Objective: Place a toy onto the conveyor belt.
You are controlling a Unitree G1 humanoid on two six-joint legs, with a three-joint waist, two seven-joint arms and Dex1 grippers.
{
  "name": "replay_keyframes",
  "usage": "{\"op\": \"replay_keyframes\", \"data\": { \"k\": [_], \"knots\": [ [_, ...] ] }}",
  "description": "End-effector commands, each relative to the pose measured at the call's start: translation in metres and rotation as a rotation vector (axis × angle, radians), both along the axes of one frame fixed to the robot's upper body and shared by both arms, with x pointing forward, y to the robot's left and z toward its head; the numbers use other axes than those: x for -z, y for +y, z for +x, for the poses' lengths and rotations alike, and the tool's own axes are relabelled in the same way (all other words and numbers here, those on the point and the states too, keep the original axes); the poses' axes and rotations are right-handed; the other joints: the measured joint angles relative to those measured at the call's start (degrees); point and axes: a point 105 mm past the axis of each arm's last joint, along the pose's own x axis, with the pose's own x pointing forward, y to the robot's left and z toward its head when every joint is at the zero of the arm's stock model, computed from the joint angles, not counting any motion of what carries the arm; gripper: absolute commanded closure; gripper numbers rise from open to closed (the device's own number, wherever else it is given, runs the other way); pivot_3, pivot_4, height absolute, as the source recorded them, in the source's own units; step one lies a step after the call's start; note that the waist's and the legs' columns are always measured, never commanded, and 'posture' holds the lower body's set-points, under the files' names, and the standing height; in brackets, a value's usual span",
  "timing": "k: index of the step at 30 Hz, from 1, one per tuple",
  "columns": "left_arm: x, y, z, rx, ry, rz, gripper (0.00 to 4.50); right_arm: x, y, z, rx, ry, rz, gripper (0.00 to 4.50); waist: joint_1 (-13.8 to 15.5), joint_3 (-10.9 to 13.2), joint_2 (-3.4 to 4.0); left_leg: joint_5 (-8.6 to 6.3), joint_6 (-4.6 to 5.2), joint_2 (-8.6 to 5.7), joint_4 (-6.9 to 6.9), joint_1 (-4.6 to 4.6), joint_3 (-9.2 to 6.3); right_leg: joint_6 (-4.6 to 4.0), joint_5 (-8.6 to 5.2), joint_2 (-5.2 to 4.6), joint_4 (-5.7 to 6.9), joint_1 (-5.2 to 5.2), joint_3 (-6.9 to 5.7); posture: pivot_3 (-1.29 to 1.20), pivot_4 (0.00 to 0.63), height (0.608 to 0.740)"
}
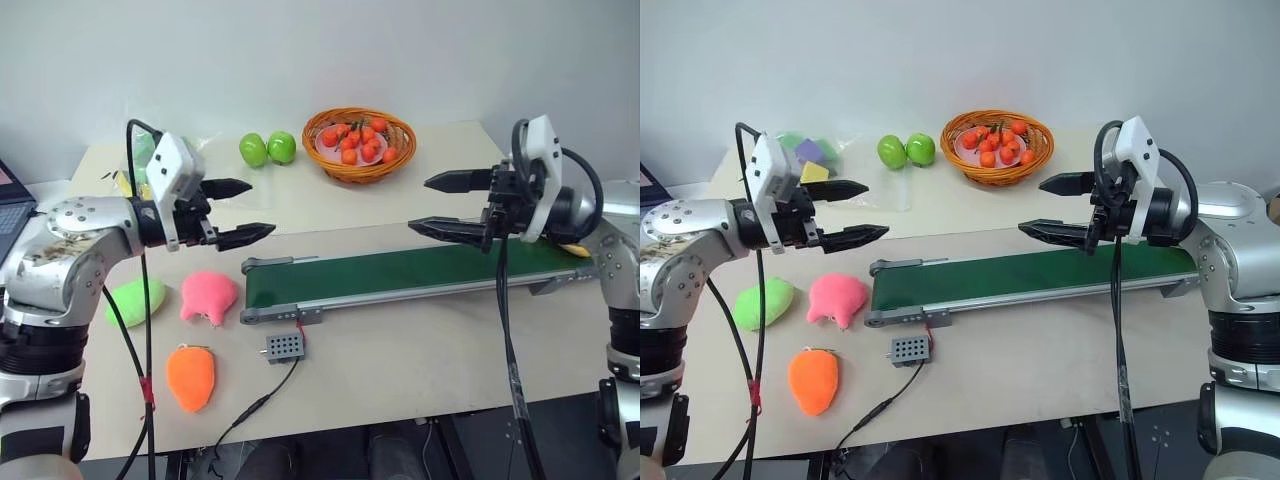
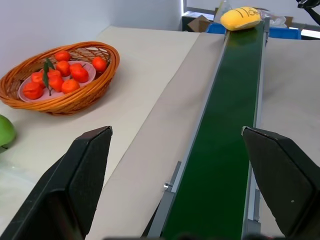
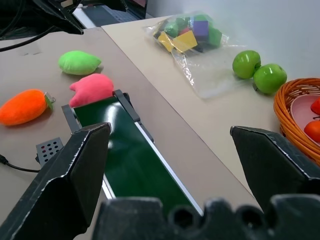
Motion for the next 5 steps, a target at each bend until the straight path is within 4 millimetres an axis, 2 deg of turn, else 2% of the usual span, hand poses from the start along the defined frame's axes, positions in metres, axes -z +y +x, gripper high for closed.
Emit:
{"op": "replay_keyframes", "data": {
  "k": [1,5],
  "knots": [
    [-0.0191,0.0014,-0.0034,-0.003,-0.073,-0.016,0.07,-0.0143,0.0012,-0.0020,-0.009,-0.072,0.000,0.00,0.0,0.0,0.00,0.00,0.00,0.00,0.00,0.00,0.00,0.00,0.00,0.00,0.00,0.00,0.00,0.00,0.150,0.740],
    [-0.0222,0.0026,-0.0026,-0.012,-0.090,-0.015,0.07,-0.0146,0.0023,-0.0013,-0.011,-0.075,0.000,0.00,0.0,0.0,0.00,0.00,0.00,0.00,0.00,0.00,0.00,0.00,0.00,0.00,0.00,0.00,0.00,0.00,0.150,0.740]
  ]
}}
